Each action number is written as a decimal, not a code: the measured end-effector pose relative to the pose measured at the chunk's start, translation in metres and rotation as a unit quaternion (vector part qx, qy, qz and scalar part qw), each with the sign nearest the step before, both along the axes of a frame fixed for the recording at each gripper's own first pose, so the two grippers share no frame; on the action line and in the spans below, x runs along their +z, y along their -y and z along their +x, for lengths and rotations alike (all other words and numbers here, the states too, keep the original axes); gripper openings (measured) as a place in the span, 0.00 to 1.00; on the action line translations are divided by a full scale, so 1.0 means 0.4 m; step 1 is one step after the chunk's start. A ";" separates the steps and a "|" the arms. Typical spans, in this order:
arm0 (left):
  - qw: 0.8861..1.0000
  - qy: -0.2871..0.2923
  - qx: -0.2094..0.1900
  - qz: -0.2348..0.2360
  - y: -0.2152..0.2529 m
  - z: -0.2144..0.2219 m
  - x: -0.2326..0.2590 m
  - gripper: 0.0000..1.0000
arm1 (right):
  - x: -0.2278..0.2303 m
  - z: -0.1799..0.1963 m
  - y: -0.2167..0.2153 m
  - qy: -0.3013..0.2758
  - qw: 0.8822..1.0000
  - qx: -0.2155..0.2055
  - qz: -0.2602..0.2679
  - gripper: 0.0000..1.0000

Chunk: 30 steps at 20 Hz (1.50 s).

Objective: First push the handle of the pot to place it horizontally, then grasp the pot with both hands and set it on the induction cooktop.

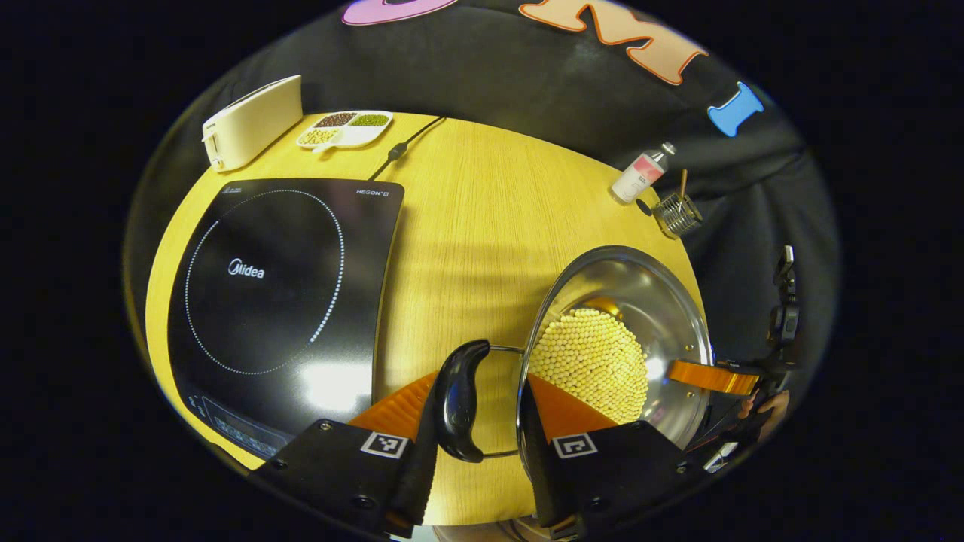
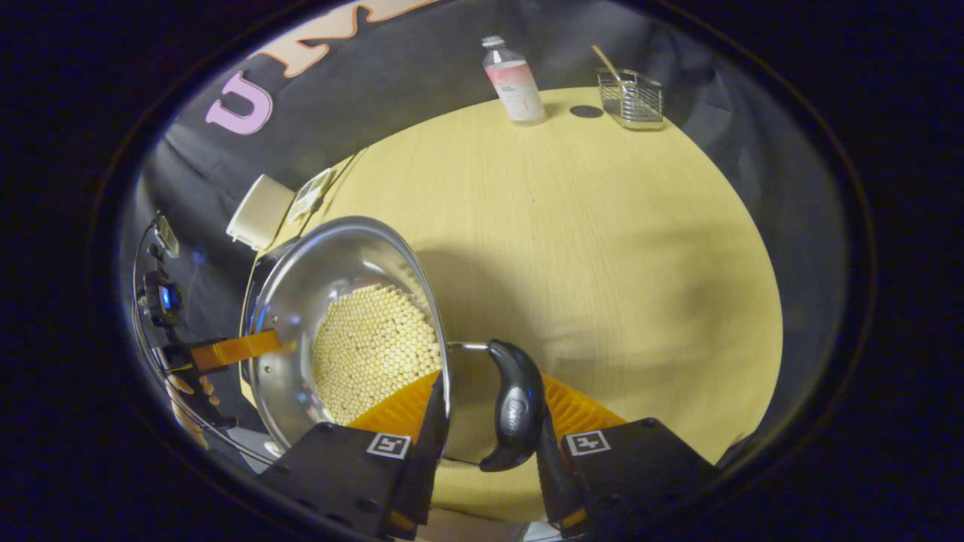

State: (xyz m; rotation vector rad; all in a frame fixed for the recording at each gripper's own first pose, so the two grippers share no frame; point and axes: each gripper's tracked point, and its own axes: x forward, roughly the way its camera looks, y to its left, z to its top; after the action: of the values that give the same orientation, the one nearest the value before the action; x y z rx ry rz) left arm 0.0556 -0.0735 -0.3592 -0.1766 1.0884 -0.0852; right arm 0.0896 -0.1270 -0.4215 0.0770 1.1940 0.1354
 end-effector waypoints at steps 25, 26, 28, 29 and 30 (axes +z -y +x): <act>0.991 0.117 -0.018 0.064 -0.760 0.102 0.221 0.55 | -0.002 -0.022 -0.793 0.070 0.997 -0.026 0.013 0.60; 0.990 0.121 -0.022 0.071 -0.769 0.116 0.221 0.54 | -0.013 0.000 -0.812 0.071 0.997 -0.027 0.012 0.53; 0.988 0.131 -0.022 0.075 -0.780 0.146 0.220 0.55 | -0.033 0.026 -0.827 0.078 0.996 -0.030 0.013 0.53; 0.988 0.134 -0.023 0.075 -0.785 0.159 0.214 0.55 | -0.042 0.035 -0.829 0.078 0.996 -0.034 0.012 0.53; 0.988 0.132 -0.024 0.077 -0.790 0.168 0.207 0.54 | -0.052 0.044 -0.830 0.079 0.996 -0.038 0.010 0.53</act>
State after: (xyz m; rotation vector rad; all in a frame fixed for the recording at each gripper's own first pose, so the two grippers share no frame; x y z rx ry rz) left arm 0.1227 0.2426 -0.2763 0.0007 0.8310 -0.0661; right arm 0.1073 0.2049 -0.4422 0.1274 1.0313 0.0857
